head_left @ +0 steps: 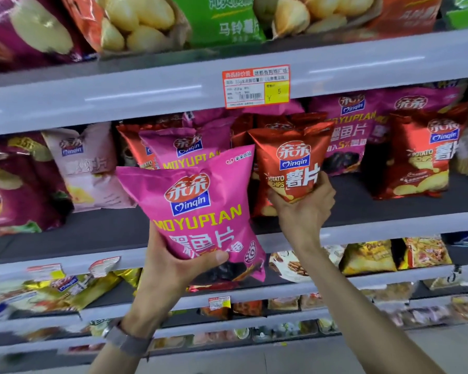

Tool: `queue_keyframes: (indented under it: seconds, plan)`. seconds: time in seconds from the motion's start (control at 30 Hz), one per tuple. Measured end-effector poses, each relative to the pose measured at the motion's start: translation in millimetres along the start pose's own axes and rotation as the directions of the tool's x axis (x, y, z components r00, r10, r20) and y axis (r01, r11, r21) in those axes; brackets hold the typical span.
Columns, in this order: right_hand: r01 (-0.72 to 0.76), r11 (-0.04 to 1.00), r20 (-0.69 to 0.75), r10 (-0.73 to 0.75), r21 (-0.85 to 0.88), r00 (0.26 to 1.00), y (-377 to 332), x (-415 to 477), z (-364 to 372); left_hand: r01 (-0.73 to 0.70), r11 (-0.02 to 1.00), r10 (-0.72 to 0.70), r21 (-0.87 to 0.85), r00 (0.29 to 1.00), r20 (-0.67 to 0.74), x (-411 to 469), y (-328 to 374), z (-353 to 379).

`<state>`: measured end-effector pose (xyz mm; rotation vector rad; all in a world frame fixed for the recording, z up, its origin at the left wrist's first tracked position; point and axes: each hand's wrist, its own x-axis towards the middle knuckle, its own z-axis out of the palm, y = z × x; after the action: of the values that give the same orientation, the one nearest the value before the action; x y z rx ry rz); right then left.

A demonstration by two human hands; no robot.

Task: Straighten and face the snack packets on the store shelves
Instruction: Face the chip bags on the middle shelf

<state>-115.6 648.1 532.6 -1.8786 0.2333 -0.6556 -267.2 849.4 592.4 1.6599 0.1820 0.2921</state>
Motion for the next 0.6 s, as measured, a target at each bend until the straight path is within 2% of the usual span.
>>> queue_keyframes:
  seconds: [0.23,0.4,0.5,0.6]
  plan:
    - [-0.037,0.999,0.134,0.039,-0.023,0.990,-6.0,-0.6,-24.2,-0.005,1.000,0.004,0.009,0.993,0.119,6.5,7.8,30.5]
    - [-0.110,0.971,0.231,0.059,0.212,0.971,-5.7,-10.3,-81.1,-0.027,1.000,0.026,0.006,0.987,0.157,15.4,14.2,66.6]
    - [-0.119,0.927,0.313,0.002,0.355,0.950,-10.8,-23.3,-114.8,-0.050,0.999,0.053,-0.020,0.981,0.184,19.4,19.0,90.5]
    - [-0.140,0.899,0.414,-0.049,0.415,0.909,-11.6,-34.4,-139.4,-0.081,0.996,0.087,-0.038,0.975,0.205,22.9,25.4,116.8]
